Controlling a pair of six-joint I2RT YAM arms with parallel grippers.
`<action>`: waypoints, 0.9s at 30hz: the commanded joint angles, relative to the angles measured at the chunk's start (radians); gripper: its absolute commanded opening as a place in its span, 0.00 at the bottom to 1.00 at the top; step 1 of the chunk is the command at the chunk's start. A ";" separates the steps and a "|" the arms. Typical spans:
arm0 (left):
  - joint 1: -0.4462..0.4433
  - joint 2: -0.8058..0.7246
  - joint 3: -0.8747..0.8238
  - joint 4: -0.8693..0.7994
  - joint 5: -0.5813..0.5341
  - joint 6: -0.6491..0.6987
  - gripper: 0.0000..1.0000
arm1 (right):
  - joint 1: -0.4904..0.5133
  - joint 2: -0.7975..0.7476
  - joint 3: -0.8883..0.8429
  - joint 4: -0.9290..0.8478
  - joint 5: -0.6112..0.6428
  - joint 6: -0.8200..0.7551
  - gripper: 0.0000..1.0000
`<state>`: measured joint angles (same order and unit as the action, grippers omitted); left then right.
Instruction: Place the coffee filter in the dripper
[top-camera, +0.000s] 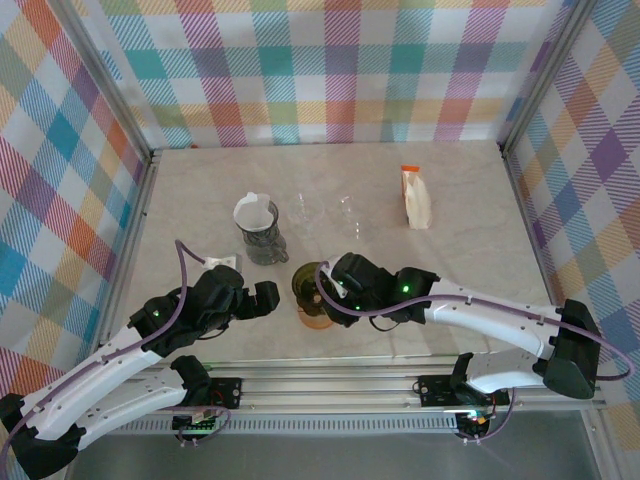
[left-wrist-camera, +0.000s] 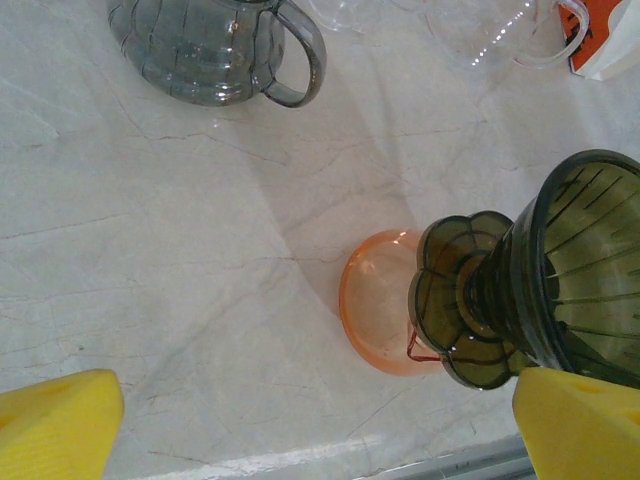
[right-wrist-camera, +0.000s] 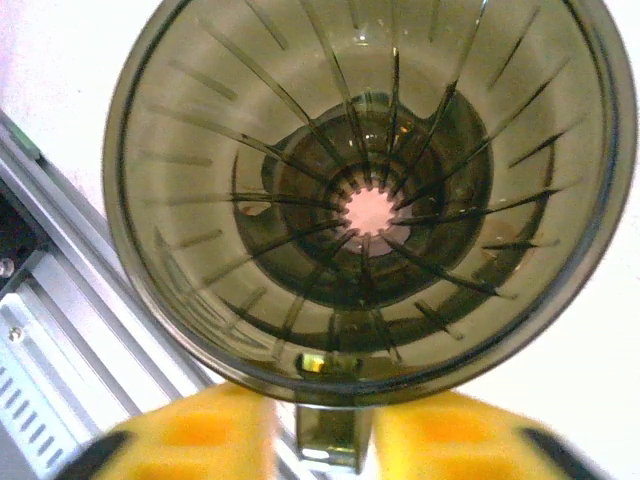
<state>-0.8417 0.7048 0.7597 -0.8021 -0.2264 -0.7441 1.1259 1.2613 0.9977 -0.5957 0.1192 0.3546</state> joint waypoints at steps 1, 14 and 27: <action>0.010 -0.005 -0.009 0.024 0.004 -0.006 1.00 | 0.014 -0.022 -0.011 0.023 -0.019 0.009 0.59; 0.013 -0.014 -0.008 0.022 0.001 -0.011 1.00 | 0.014 -0.113 0.019 -0.042 0.114 0.039 0.82; 0.016 -0.038 -0.038 0.048 -0.004 -0.026 1.00 | -0.603 -0.046 0.091 0.027 0.069 -0.069 0.60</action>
<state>-0.8387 0.6651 0.7452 -0.7746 -0.2333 -0.7586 0.6083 1.1439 1.0519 -0.6086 0.2264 0.3443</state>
